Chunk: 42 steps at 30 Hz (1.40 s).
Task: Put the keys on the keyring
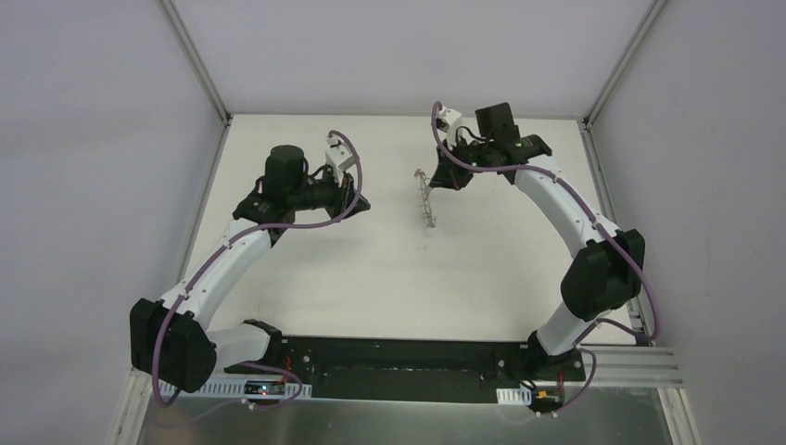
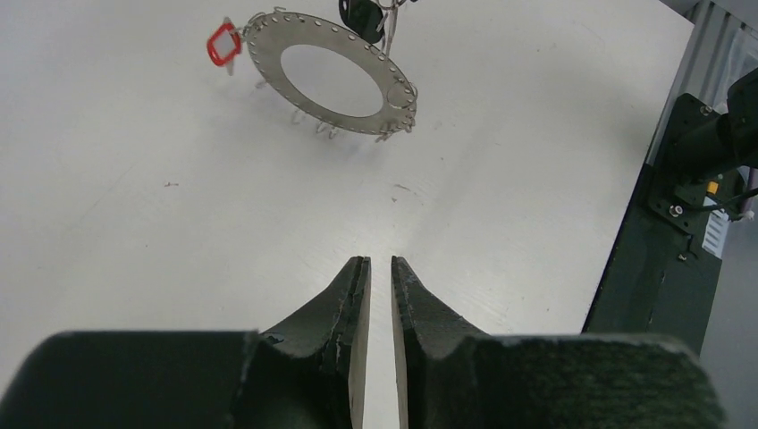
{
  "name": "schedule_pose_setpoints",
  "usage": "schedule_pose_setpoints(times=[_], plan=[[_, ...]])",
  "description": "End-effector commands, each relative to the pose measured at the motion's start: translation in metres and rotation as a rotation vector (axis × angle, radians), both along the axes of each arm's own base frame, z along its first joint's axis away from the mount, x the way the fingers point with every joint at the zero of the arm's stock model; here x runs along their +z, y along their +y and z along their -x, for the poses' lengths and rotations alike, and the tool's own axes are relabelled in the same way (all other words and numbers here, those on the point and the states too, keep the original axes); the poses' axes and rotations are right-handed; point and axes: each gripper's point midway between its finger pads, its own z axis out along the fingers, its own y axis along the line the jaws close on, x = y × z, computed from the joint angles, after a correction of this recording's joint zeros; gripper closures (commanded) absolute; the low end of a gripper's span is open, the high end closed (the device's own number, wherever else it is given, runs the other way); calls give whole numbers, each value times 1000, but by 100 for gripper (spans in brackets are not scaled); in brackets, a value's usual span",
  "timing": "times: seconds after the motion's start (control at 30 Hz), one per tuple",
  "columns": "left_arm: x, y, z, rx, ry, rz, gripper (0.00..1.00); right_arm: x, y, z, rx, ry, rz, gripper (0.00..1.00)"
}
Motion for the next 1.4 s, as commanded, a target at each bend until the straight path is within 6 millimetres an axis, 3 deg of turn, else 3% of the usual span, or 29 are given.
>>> schedule_pose_setpoints(times=[0.0, 0.27, 0.6, 1.13, 1.37], plan=[[14, 11, 0, 43, -25, -5, 84, -3, 11, 2, 17, 13, -38, 100], [23, 34, -2, 128, -21, -34, 82, -67, 44, 33, 74, 153, -30, 100], [26, 63, 3, 219, -50, -88, 82, -99, 86, 72, 166, 261, -19, 100], [16, 68, 3, 226, -29, -112, 82, -155, 88, 91, 175, 386, 68, 100], [16, 71, 1, 240, -35, -123, 82, -175, 89, 108, 195, 433, 106, 98]])
